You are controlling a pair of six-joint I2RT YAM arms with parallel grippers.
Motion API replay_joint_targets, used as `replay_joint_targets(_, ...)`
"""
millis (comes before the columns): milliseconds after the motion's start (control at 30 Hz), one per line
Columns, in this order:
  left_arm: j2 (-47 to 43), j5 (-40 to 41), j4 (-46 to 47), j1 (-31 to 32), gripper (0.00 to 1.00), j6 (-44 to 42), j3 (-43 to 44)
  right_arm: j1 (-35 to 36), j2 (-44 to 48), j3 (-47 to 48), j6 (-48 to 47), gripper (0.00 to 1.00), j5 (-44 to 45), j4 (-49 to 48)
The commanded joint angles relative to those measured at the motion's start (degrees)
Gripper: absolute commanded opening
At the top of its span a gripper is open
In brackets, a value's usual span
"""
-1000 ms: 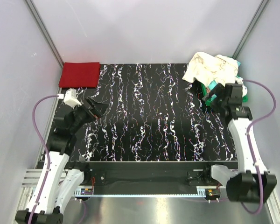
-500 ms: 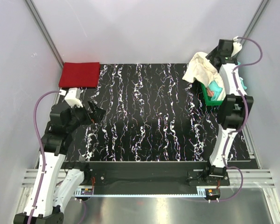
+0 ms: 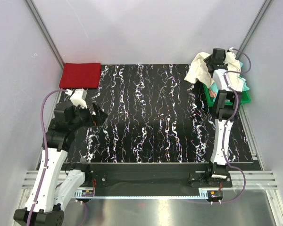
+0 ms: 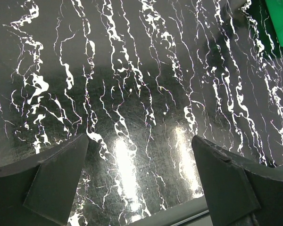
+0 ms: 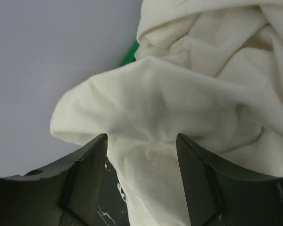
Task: Fold and stack the t-shirts
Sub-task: Grab the tshirt from the pile
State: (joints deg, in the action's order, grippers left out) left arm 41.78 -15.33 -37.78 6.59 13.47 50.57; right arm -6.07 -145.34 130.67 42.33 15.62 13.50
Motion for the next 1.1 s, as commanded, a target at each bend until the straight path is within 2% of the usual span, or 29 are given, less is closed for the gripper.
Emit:
replay_joint_targets(0,0.76,-1.46,0.78,-0.35,0.99,-1.08,1.64,-0.17,-3.62,6.52,7.76,0.67,5.38,-3.47)
replay_joint_targets(100,1.63,-1.02,0.78,-0.35,0.99,-0.99,1.64,-0.17,-6.79,9.24,9.35,0.66,7.93,-5.66)
replay_joint_targets(167,2.08,-1.36,0.95,-0.35,0.99,-0.73,1.64,-0.26,-9.25,11.69,9.00,0.58,8.55,-8.21)
replay_joint_targets(233,2.78,-1.63,1.04,-0.35,0.99,-0.64,1.82,-0.35,-11.19,15.73,9.79,0.55,8.64,-8.75)
replay_joint_targets(333,3.48,-1.98,1.04,-0.35,0.99,-0.21,2.08,-0.96,-15.05,19.26,11.28,0.38,7.15,-9.89)
replay_joint_targets(367,3.75,-2.24,1.04,-0.35,0.99,-0.29,2.17,-1.14,-16.28,21.10,12.77,0.23,6.36,-9.98)
replay_joint_targets(433,3.92,-2.16,0.95,-0.35,0.99,0.15,2.43,-1.49,-16.47,22.51,13.57,0.03,5.48,-10.24)
replay_joint_targets(467,3.92,-2.07,0.95,-0.35,0.99,0.41,2.52,-1.49,-15.25,22.70,13.40,0.00,5.13,-9.98)
replay_joint_targets(533,4.10,-2.33,1.48,-0.35,0.99,1.28,2.61,-1.49,-12.70,21.48,12.52,0.00,4.42,-10.59)
replay_joint_targets(667,4.01,-3.56,4.19,-0.35,0.99,3.66,2.70,-1.49,-1.83,21.03,8.22,0.00,3.11,-11.47)
replay_joint_targets(933,1.82,-3.83,4.03,-0.35,0.99,8.58,3.13,-0.09,17.43,22.43,8.73,0.00,-2.59,-8.23)
replay_joint_targets(1067,0.06,-2.86,0.44,-0.26,0.99,11.22,3.40,5.07,23.95,23.83,9.80,0.00,-7.70,-5.77)
